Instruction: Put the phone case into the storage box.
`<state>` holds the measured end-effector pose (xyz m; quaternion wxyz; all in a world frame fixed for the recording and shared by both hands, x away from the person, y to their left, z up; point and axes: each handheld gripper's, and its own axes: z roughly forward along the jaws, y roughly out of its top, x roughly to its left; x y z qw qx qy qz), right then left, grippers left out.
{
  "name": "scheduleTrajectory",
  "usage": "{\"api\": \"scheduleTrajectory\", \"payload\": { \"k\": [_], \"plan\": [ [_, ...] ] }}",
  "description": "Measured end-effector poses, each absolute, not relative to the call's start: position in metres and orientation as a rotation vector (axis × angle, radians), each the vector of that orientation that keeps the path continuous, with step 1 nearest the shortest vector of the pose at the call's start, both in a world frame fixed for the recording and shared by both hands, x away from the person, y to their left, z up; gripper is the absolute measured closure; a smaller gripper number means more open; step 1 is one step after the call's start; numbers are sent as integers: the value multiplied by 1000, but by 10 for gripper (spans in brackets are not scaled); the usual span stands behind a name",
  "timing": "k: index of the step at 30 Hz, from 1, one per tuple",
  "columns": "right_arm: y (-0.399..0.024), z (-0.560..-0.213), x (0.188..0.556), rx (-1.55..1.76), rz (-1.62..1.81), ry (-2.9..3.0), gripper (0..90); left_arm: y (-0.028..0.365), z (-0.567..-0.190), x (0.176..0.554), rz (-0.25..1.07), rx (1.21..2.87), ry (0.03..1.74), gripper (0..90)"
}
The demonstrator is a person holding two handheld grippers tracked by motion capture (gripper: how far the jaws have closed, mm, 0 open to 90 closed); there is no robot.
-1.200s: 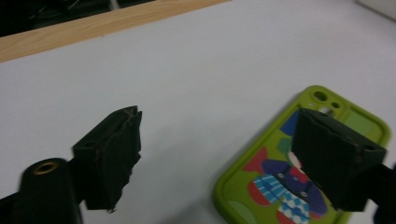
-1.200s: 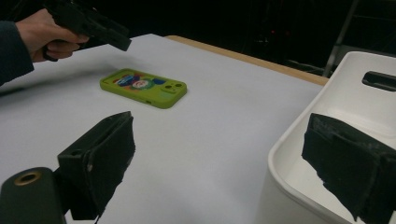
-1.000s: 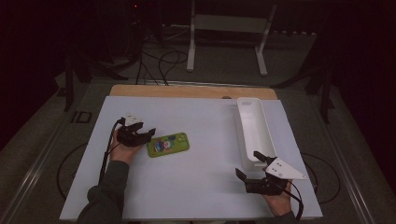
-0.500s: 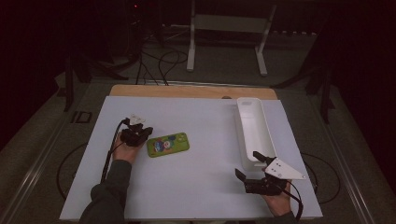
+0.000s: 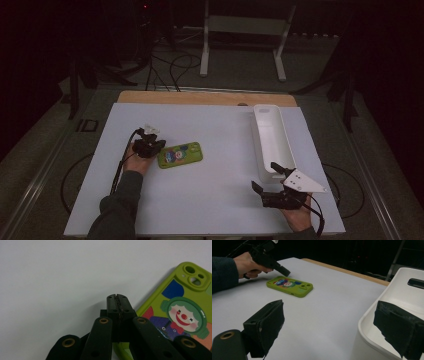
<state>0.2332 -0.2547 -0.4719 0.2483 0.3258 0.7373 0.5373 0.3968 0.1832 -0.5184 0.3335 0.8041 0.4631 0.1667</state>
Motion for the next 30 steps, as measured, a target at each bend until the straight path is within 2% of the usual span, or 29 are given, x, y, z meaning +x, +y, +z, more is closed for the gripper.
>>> {"api": "scheduleTrajectory", "payload": {
  "k": [13, 20, 30],
  "plan": [
    [-255, -472, 233, 883, 1463, 2008, 90, 181, -520, 390, 414, 2139, 1213, 900],
    [-255, -472, 232, 887, 1464, 2010, 90, 173, -518, 367, 428, 2184, 1171, 900],
    [-253, -472, 232, 884, 1463, 2011, 90, 159, -520, 331, 419, 2150, 1157, 900]
  ]
}}
